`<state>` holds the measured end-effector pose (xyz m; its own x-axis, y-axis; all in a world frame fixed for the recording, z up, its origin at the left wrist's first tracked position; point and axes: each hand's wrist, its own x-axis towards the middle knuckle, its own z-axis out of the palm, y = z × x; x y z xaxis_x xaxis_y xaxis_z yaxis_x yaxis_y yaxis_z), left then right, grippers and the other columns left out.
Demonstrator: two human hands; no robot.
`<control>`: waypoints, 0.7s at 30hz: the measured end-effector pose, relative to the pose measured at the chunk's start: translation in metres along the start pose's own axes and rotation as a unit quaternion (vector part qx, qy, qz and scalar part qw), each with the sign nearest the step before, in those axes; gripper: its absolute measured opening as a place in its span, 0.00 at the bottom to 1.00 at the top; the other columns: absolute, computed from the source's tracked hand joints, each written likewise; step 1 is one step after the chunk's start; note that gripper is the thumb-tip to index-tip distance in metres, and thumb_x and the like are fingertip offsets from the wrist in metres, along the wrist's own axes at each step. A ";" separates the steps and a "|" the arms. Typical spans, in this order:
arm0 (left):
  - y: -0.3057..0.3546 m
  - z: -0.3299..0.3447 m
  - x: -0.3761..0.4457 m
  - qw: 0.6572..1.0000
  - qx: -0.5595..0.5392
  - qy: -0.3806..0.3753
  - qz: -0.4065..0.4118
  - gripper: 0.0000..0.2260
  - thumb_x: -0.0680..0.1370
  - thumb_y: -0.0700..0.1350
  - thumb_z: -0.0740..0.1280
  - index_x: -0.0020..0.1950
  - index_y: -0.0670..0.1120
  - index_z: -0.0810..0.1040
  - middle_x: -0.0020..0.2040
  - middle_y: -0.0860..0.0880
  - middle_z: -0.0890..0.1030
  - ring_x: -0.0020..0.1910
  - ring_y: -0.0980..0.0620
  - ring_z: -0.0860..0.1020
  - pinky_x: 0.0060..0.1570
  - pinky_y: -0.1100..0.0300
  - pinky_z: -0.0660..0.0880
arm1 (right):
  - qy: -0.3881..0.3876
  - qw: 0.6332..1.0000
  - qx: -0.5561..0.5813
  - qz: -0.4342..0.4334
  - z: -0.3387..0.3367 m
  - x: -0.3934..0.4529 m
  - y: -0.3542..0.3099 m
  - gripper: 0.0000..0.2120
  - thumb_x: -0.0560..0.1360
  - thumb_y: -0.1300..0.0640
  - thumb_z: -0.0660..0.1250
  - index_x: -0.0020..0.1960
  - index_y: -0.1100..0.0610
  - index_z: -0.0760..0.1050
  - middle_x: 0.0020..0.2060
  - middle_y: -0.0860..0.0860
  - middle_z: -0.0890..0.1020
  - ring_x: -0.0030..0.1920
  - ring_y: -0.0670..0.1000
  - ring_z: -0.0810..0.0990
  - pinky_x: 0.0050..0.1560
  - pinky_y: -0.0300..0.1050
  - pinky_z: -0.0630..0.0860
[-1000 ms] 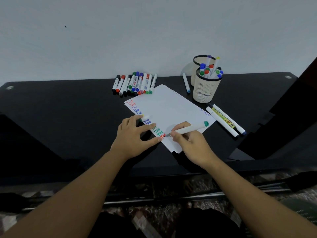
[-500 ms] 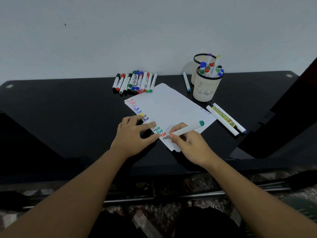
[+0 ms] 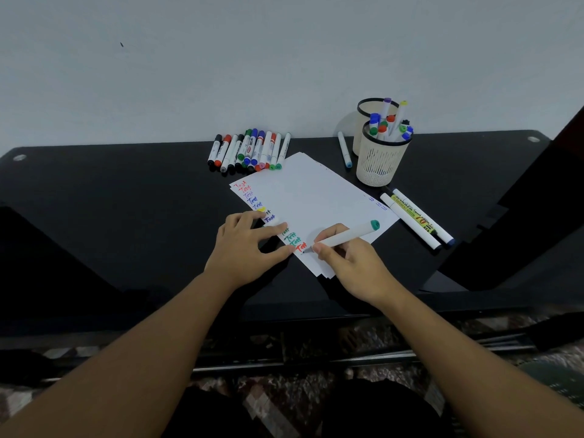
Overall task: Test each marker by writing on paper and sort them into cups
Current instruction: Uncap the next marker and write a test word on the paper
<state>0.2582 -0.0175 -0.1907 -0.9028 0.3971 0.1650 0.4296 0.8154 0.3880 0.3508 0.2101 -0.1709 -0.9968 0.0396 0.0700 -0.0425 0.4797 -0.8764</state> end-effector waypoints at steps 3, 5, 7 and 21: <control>0.000 0.000 0.000 1.000 0.001 -0.001 -0.001 0.29 0.70 0.77 0.55 0.68 0.69 0.75 0.74 0.58 0.66 0.73 0.52 0.59 0.73 0.46 0.58 | 0.003 1.000 0.012 0.005 0.000 0.000 -0.001 0.01 0.82 0.48 0.67 0.53 0.44 0.77 0.44 0.48 0.83 0.48 0.49 0.81 0.52 0.49 0.79; 0.000 0.000 0.000 1.000 0.000 -0.004 -0.003 0.30 0.70 0.77 0.55 0.68 0.69 0.75 0.74 0.58 0.66 0.73 0.52 0.58 0.73 0.46 0.58 | -0.004 1.000 0.000 0.006 0.000 0.000 0.000 0.01 0.82 0.48 0.67 0.53 0.44 0.77 0.44 0.47 0.83 0.47 0.48 0.81 0.51 0.49 0.78; 0.000 -0.001 0.000 1.000 -0.002 -0.001 -0.002 0.30 0.70 0.77 0.55 0.68 0.69 0.76 0.73 0.58 0.67 0.73 0.52 0.59 0.74 0.46 0.58 | -0.009 1.000 -0.007 0.003 0.000 0.001 0.000 0.02 0.83 0.47 0.66 0.53 0.43 0.77 0.43 0.46 0.83 0.47 0.49 0.80 0.50 0.50 0.78; 0.002 -0.002 -0.001 1.000 -0.007 0.002 -0.005 0.31 0.69 0.77 0.55 0.67 0.67 0.76 0.73 0.58 0.67 0.72 0.51 0.59 0.73 0.46 0.59 | -0.005 1.000 -0.007 0.010 -0.001 -0.001 -0.003 0.02 0.83 0.49 0.65 0.52 0.46 0.75 0.41 0.42 0.82 0.45 0.45 0.79 0.45 0.41 0.75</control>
<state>0.2597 -0.0173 -0.1887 -0.9071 0.3872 0.1651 0.4204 0.8131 0.4026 0.3524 0.2099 -0.1679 -0.9981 0.0394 0.0478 -0.0223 0.4912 -0.8708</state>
